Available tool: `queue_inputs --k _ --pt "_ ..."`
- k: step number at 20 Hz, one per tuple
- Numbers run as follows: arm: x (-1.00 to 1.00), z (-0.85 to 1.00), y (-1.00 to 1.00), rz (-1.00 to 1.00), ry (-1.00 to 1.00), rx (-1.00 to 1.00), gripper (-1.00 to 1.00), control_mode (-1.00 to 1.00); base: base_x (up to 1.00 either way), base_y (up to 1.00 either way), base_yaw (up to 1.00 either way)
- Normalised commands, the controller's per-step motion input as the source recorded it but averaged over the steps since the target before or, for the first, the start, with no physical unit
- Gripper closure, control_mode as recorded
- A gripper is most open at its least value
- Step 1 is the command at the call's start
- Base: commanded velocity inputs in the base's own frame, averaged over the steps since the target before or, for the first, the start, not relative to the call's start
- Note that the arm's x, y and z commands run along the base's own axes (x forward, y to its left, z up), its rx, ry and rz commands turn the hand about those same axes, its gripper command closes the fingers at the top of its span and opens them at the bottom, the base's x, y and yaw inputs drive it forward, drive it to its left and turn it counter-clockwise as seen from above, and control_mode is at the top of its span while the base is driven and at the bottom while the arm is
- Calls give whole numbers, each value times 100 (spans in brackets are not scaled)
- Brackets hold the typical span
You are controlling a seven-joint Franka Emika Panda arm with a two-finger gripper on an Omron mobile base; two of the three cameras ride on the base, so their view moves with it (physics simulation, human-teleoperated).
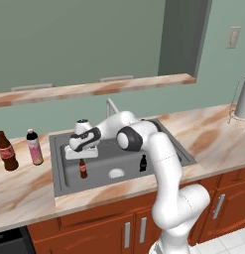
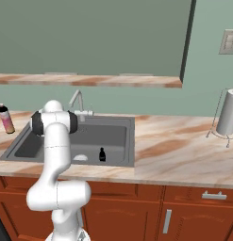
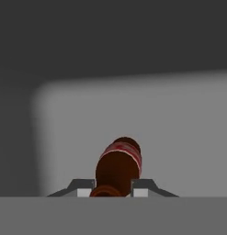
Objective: Place the large bottle from the dining counter next to the other large bottle outside the sink, and place the small bottle from the dining counter next to the other small bottle inside the sink.
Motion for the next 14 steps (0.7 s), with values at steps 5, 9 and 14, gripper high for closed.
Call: queue_inputs --k 5,9,14 --pt "0 0 0 0 0 0 100 -100 0 0 0" --pt "0 0 0 0 0 0 100 -100 0 0 0" --pt "0 0 0 0 0 0 -100 -100 0 0 0"
